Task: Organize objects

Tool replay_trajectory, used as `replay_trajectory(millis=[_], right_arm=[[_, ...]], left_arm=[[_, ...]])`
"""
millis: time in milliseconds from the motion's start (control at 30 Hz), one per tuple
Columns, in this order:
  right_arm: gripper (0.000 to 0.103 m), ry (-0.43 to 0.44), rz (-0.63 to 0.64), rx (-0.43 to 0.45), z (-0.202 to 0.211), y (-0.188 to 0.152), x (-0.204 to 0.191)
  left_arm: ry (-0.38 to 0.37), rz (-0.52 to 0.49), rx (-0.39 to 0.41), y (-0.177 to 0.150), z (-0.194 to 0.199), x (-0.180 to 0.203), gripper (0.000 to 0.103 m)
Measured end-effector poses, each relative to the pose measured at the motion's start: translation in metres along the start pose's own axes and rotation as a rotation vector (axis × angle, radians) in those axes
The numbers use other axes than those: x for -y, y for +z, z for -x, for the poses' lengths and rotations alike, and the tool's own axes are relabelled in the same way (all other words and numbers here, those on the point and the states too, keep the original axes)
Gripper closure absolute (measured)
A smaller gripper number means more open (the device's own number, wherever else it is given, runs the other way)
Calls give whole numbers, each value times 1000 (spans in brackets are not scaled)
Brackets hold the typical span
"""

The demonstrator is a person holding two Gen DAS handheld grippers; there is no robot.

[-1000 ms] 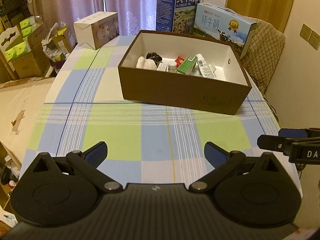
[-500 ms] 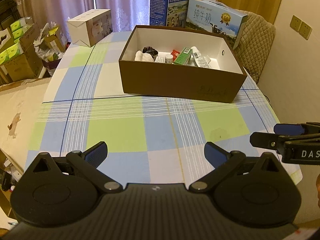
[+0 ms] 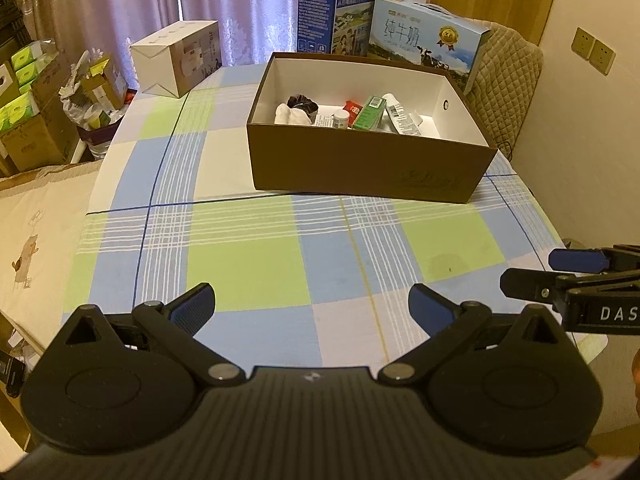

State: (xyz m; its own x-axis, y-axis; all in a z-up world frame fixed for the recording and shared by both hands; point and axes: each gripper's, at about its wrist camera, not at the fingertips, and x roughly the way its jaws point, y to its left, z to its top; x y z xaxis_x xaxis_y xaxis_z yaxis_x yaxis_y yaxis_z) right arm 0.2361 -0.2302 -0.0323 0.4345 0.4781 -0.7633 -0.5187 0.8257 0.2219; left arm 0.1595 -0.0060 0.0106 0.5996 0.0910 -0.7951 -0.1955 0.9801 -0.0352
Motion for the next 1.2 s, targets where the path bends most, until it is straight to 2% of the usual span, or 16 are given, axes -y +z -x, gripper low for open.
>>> replay_trajectory(millis=[1200], right_arm=[[27,-94,-92,19,1,-2,-11]], left_arm=[[-99,-93,-5,16,-18,-8,1]])
